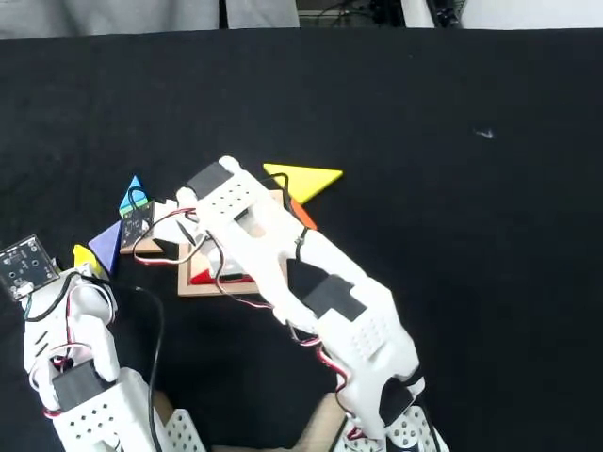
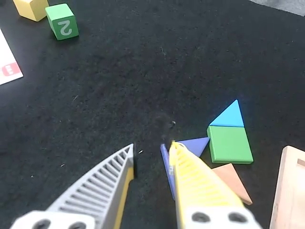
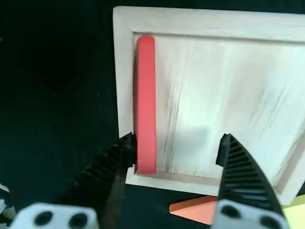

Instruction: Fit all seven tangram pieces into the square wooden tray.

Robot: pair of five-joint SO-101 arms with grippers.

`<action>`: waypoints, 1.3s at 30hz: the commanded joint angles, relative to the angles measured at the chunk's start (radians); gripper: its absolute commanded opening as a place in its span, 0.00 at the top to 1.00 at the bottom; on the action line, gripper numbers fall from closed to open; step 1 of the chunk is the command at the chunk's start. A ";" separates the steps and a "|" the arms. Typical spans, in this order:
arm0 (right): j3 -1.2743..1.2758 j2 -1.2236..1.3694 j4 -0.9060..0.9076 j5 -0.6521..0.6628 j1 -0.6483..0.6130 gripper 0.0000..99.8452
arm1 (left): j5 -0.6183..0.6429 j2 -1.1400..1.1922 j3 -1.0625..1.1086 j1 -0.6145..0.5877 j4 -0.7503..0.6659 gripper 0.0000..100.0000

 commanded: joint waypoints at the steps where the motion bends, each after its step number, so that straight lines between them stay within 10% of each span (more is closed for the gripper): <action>1: -0.067 -0.073 -0.002 -0.009 0.038 0.73 | 0.012 -0.008 -0.002 0.015 -0.021 0.87; 12: -0.038 -0.120 -0.175 -0.084 0.068 0.74 | 0.008 -0.008 -0.001 0.058 -0.023 0.87; 17: -0.024 -0.082 -0.361 -0.203 0.133 0.99 | 0.008 -0.008 -0.001 0.061 -0.023 0.87; 39: -0.024 0.064 -0.353 -0.184 0.132 0.98 | 0.008 -0.008 0.004 0.059 -0.023 0.87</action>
